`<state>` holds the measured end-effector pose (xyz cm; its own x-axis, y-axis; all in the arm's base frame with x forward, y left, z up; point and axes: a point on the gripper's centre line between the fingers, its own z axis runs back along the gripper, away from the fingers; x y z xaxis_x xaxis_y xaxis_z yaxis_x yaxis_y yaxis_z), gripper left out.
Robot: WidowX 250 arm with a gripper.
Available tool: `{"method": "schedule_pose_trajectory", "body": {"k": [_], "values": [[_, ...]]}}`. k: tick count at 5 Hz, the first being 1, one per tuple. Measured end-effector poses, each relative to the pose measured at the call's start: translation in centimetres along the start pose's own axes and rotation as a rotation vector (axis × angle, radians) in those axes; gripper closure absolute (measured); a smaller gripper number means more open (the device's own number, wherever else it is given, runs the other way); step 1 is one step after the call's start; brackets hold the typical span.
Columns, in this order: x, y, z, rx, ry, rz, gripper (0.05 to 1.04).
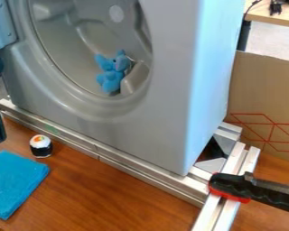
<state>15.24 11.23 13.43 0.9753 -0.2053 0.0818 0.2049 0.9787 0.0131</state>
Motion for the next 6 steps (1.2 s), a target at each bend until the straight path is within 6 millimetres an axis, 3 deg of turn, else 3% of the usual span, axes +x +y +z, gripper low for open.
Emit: {"method": "schedule_pose_trajectory", "body": {"k": [2, 4, 6], "values": [[1.0, 0.0, -0.4, -0.023, 0.002, -0.005, 0.081], [5.9, 0.5, 0.7, -0.008, -0.123, -0.045, 0.081], [9.5, 1.0, 0.8, 0.025, -0.287, -0.123, 0.081]]}}
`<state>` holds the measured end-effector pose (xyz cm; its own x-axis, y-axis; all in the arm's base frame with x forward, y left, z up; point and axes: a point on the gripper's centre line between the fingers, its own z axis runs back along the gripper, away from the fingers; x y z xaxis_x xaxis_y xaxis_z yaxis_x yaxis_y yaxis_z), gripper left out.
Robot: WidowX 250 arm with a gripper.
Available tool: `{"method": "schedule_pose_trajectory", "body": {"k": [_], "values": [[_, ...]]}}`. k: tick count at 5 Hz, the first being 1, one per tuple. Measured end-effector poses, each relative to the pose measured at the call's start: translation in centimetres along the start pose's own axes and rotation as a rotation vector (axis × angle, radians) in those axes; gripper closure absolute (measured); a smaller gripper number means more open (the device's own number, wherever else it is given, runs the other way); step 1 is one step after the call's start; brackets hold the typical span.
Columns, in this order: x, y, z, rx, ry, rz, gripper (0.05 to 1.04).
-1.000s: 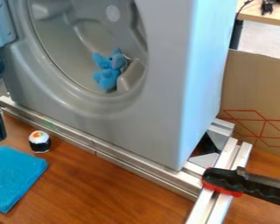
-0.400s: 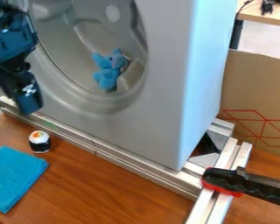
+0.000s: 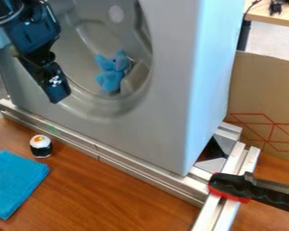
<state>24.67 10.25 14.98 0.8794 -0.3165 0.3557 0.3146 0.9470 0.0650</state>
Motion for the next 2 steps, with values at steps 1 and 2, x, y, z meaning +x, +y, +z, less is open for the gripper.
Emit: {"method": "schedule_pose_trajectory", "body": {"k": [1, 2], "values": [[2.5, 1.4, 0.2, 0.077, -0.165, 0.041, 0.081], [3.6, 2.8, -0.5, 0.091, -0.177, 0.056, 0.081]]}}
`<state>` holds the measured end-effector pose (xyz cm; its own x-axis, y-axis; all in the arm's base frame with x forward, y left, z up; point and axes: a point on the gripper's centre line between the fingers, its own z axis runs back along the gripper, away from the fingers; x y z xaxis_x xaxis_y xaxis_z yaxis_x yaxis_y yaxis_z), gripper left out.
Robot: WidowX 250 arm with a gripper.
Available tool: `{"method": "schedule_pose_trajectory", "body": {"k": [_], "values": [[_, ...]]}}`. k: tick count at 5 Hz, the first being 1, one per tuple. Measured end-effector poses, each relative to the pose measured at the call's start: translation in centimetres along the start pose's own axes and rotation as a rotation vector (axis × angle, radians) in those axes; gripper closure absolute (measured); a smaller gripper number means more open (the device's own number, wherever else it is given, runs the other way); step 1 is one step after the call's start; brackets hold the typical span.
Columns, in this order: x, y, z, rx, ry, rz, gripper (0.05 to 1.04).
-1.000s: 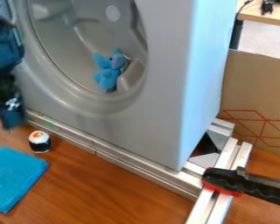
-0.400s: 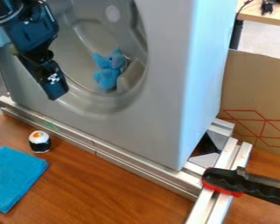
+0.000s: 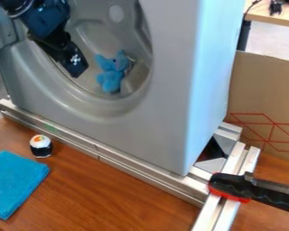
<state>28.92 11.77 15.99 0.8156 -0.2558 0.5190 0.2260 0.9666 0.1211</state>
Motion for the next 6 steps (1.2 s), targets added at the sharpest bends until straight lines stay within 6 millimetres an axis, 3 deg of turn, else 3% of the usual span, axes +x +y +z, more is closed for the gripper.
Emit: {"method": "schedule_pose_trajectory", "body": {"k": [3, 5, 6], "values": [[1.7, 1.3, -4.0, -0.003, 0.032, 0.013, 0.081], [2.7, 1.2, -5.5, -0.052, -0.011, 0.042, 0.081], [3.3, 1.5, -6.4, -0.077, -0.015, 0.048, 0.133]]}}
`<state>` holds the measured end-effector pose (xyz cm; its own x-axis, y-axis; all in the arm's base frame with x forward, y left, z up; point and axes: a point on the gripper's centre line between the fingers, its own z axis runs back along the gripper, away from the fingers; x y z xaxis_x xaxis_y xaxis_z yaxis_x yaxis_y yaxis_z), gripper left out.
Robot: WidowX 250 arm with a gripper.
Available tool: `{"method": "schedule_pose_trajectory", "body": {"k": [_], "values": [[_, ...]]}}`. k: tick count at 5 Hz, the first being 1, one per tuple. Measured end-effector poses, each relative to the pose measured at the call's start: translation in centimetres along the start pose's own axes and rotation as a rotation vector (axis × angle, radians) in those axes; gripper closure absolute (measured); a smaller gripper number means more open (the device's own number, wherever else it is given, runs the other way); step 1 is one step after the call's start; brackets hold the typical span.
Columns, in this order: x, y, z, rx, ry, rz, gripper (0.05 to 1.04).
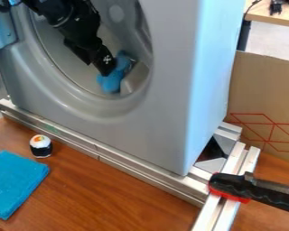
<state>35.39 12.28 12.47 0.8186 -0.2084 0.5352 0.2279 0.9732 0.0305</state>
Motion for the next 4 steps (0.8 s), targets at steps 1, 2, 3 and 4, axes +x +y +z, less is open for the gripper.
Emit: {"method": "schedule_pose_trajectory", "body": {"k": [1, 2, 3, 4], "values": [[0.1, 0.2, -0.4, -0.005, 0.003, 0.010, 0.415], [0.2, 0.4, -0.4, 0.008, -0.010, 0.029, 0.702], [-0.4, -0.8, 0.2, -0.015, -0.023, 0.052, 0.869], [-1.7, -1.5, 2.8, -0.017, -0.029, 0.068, 0.938]]}}
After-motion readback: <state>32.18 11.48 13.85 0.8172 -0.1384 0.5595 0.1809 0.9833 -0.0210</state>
